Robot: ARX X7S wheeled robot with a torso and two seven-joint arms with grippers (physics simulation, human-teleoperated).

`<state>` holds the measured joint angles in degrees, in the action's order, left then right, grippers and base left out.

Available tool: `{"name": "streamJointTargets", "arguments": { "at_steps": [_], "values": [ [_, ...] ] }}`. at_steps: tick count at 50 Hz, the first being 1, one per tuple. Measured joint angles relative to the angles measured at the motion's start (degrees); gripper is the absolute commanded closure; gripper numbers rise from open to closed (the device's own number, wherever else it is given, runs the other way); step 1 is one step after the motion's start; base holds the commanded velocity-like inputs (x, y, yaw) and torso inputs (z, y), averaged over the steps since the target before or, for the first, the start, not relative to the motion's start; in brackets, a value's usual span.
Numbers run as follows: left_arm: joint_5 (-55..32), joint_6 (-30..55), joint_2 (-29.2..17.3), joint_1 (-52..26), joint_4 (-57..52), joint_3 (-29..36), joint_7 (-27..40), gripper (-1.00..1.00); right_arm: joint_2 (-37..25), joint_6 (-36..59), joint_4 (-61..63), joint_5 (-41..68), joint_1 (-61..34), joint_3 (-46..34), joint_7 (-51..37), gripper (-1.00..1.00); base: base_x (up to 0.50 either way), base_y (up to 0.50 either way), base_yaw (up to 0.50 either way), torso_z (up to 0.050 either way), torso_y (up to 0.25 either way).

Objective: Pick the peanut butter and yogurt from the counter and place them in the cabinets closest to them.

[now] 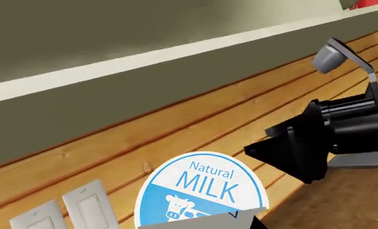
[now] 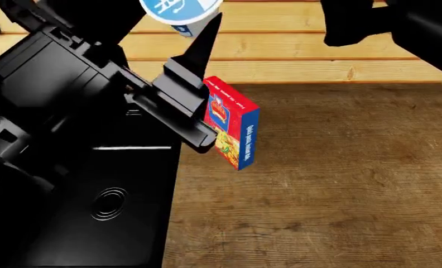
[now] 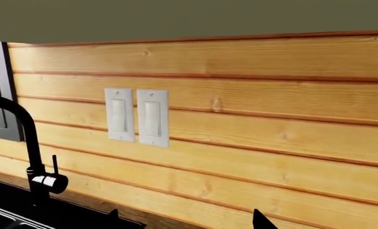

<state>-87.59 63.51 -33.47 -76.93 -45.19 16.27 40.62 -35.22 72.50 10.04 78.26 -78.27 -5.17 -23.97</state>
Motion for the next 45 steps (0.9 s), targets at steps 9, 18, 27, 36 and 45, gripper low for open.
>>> {"name": "streamJointTargets", "arguments": {
  "at_steps": [9, 18, 27, 36, 45],
  "values": [
    [-3.47, 1.24, 1.81, -8.45, 4.37, 1.14, 3.99, 1.00, -0.56, -0.81, 1.30, 0.07, 2.61, 0.18, -0.06, -1.00, 0.00, 0.00, 0.00, 0.000, 0.000],
    [-0.76, 2.73, 3.53, -15.64, 10.39, 3.14, 3.96, 1.00, -0.79, -1.51, 2.16, 0.02, 4.23, 0.12, -0.10, -1.00, 0.00, 0.00, 0.00, 0.000, 0.000],
    [4.48, 3.41, 5.04, -21.72, 16.56, 5.60, 1.56, 1.00, -0.77, -2.30, 2.73, -0.51, 5.44, -0.34, 0.19, -1.00, 0.00, 0.00, 0.00, 0.000, 0.000],
    [10.09, 3.43, 7.72, -27.77, 24.10, 8.42, -0.57, 1.00, -0.89, -2.68, 3.14, -1.00, 5.94, -0.99, 0.38, -1.00, 0.00, 0.00, 0.00, 0.000, 0.000],
    [16.70, 2.45, 9.86, -32.77, 31.76, 12.55, -4.38, 1.00, -1.08, -2.96, 3.33, -1.25, 6.22, -1.41, 0.39, -1.00, 0.00, 0.00, 0.00, 0.000, 0.000]
  ]
}}
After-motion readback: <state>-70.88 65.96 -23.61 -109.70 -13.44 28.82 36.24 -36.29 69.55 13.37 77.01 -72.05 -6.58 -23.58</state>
